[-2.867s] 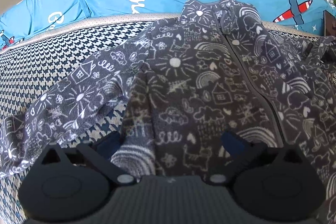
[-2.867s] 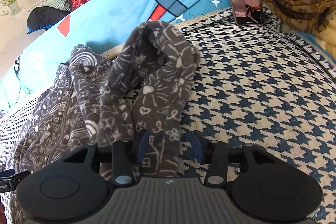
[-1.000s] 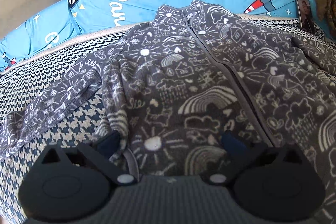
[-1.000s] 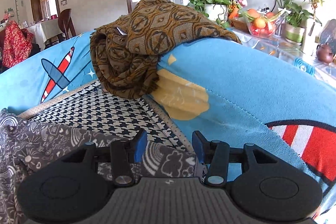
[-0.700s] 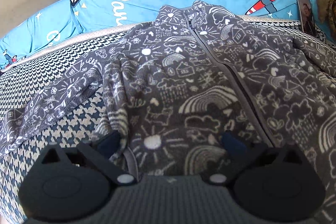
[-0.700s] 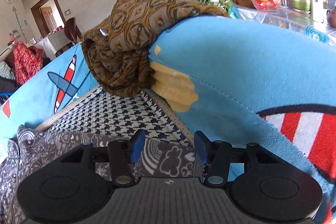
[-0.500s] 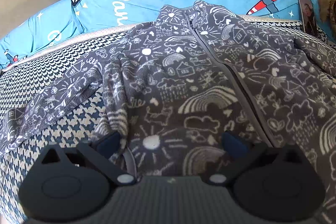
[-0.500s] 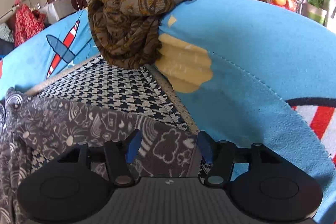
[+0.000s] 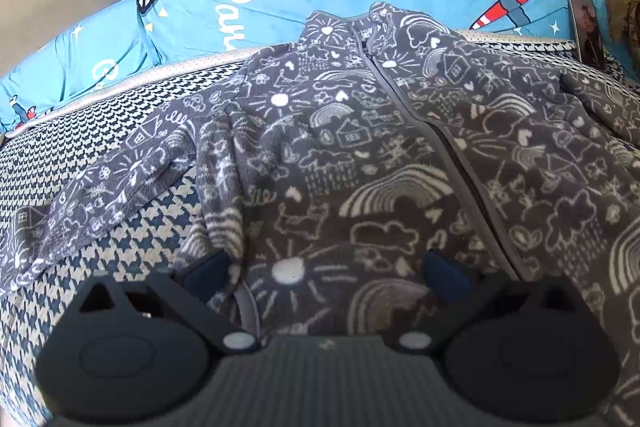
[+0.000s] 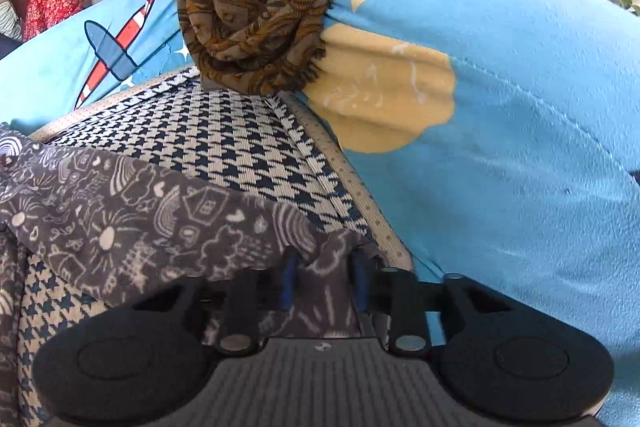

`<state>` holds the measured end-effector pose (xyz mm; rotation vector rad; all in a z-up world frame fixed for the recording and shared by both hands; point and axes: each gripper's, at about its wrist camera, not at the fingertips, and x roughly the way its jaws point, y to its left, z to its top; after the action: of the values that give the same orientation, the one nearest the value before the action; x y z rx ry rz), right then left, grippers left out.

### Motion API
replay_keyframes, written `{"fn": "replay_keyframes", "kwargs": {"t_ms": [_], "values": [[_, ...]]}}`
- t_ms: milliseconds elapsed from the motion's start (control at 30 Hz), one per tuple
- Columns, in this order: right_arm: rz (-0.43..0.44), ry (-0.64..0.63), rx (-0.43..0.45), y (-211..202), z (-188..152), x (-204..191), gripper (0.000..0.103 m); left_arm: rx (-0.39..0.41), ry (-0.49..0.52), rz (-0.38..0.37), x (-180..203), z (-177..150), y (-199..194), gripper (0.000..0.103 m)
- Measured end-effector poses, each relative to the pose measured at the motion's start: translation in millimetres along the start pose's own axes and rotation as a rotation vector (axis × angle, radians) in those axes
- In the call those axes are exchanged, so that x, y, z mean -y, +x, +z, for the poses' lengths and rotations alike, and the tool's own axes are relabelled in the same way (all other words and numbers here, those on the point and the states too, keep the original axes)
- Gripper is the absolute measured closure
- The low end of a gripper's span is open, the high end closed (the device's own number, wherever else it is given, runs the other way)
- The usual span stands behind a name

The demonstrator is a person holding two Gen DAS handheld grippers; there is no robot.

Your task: Fold clothes

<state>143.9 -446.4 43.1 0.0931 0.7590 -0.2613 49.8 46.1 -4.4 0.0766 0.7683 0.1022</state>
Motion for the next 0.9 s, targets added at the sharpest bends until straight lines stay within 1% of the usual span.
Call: {"fn": "replay_keyframes", "kwargs": {"t_ms": [33, 67, 133, 233, 367, 433, 500, 600, 667, 700, 733, 833, 900], "values": [[-0.011, 0.003, 0.006, 0, 1, -1, 0.087, 0.001, 0.000, 0.000, 0, 0, 0, 0.000], [-0.022, 0.007, 0.014, 1, 2, -2, 0.088, 0.002, 0.000, 0.000, 0, 0, 0, 0.000], [-0.047, 0.027, 0.039, 0, 5, -2, 0.093, 0.003, 0.000, 0.000, 0, 0, 0, 0.000], [-0.106, 0.050, 0.083, -1, 9, -1, 0.095, 0.004, 0.001, 0.002, 0, 0, 0, 0.000], [-0.173, 0.129, 0.108, -2, 14, 9, 0.095, 0.003, 0.000, 0.005, 1, 0, 0, 0.000], [-0.143, 0.190, 0.100, -3, 16, 17, 0.095, 0.003, -0.001, 0.008, 2, 0, 0, 0.000], [-0.120, 0.213, 0.093, -2, 16, 20, 0.093, 0.002, -0.001, 0.012, 3, 0, 0, 0.000], [-0.095, 0.205, 0.093, -3, 17, 19, 0.084, -0.001, -0.003, 0.016, 4, 0, 0, 0.000], [-0.064, 0.204, 0.099, -3, 17, 17, 0.075, -0.003, -0.005, 0.018, 4, 0, 0, 0.000], [-0.045, 0.197, 0.102, -3, 17, 15, 0.066, -0.004, -0.006, 0.019, 4, 1, 0, 0.000], [-0.036, 0.187, 0.103, -3, 17, 13, 0.061, -0.005, -0.006, 0.020, 5, 1, 0, 0.000], [-0.029, 0.145, 0.093, 1, 17, 6, 0.052, -0.007, -0.006, 0.021, 5, 2, 0, 0.000], [-0.023, 0.125, 0.083, 4, 16, 3, 0.049, -0.009, -0.007, 0.020, 5, 2, 0, 0.000]]}}
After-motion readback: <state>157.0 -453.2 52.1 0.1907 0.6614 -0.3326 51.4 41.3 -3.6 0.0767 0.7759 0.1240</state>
